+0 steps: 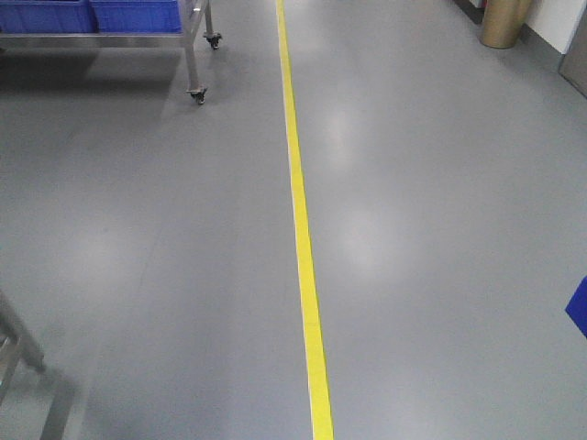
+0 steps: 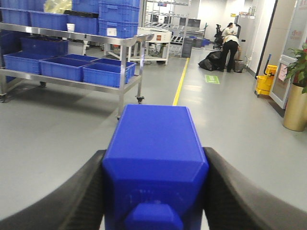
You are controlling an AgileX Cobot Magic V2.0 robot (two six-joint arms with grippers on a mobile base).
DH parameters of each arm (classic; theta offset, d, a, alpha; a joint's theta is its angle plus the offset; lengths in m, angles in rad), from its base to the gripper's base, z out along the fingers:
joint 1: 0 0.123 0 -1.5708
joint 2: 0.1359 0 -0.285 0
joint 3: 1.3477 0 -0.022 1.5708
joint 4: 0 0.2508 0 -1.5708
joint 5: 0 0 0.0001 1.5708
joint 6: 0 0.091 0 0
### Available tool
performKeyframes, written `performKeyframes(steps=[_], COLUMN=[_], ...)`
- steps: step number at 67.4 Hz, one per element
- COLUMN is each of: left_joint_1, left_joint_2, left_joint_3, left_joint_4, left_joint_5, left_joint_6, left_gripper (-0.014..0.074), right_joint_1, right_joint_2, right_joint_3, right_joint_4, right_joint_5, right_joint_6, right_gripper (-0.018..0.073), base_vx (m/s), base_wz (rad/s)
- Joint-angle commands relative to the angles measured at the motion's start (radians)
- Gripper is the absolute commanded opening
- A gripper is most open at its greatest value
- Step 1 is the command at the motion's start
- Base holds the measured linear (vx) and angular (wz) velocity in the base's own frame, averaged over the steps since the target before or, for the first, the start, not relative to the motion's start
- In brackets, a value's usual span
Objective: Pour parts from conveyor to right shelf
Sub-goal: 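Drive along the yellow floor line carrying the block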
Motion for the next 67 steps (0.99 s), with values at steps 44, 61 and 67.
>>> performKeyframes(steps=[44,61,67], left_joint_1=[-0.003,-0.003,-0.003], left_joint_2=[-0.007,-0.007,-0.007], left_joint_3=[0.021,0.021,0.021], left_joint_4=[-0.009,-0.009,-0.009], left_joint_5=[-0.075,-0.075,-0.075], left_joint_6=[-0.004,-0.004,-0.004], left_gripper=[-0.0006,-0.0006,-0.0006], right_joint_1=[-0.005,-0.005,-0.005], right_joint_2=[0.001,0.001,0.001], right_joint_3=[-0.028,-0.028,-0.028], right_joint_4=[0.0,0.0,0.0], right_joint_5=[-0.077,-0.077,-0.077], right_joint_6=[-0.005,-0.005,-0.005], right_gripper=[-0.0001,-0.0001,-0.0001], base_vx=[0.8,0.75,0.74], base_wz=[0.01,0.06,0.04])
